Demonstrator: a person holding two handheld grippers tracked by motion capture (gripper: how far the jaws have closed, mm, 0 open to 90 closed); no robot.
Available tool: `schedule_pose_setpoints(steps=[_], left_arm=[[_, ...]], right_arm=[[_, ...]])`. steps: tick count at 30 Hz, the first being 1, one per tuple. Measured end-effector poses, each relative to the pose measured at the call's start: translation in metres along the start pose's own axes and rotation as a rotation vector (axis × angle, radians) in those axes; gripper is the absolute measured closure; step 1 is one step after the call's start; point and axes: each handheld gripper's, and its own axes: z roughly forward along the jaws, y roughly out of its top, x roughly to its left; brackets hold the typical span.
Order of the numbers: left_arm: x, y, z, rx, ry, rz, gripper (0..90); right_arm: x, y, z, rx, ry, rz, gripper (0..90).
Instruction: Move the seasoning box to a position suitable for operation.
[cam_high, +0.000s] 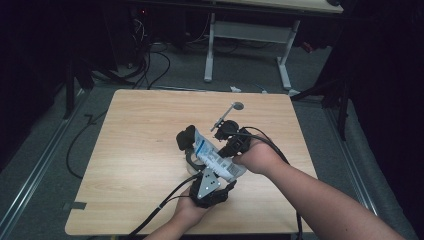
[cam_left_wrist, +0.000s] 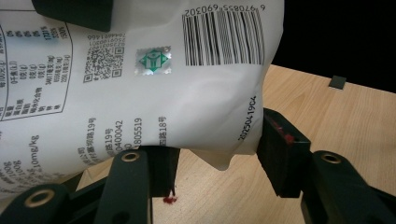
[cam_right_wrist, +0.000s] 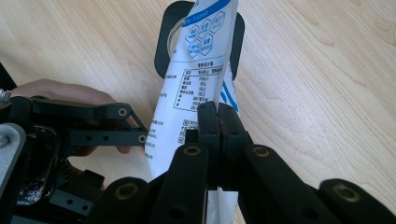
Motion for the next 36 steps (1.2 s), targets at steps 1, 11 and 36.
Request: schedule_pose_setpoints(steps=[1,11,36], left_arm=[[0.0000,0.0000,0.0000,0.000,0.000,0.000,52.0],[0.0006,0.0023,0.0000,0.004,0.000,0.002,52.0],[0.0016,0.0055,0.0003,-0.003,0.005,-0.001,52.3]], right_arm=[[0.0000,0.0000,0.0000,0.000,0.000,0.000,90.0],[-0.0015,0.0013,0.0000,-0.001,0.009,-0.001,90.0],[-0.0037,0.0034,-0.0023,-0.006,0.008,-0.001,90.0]])
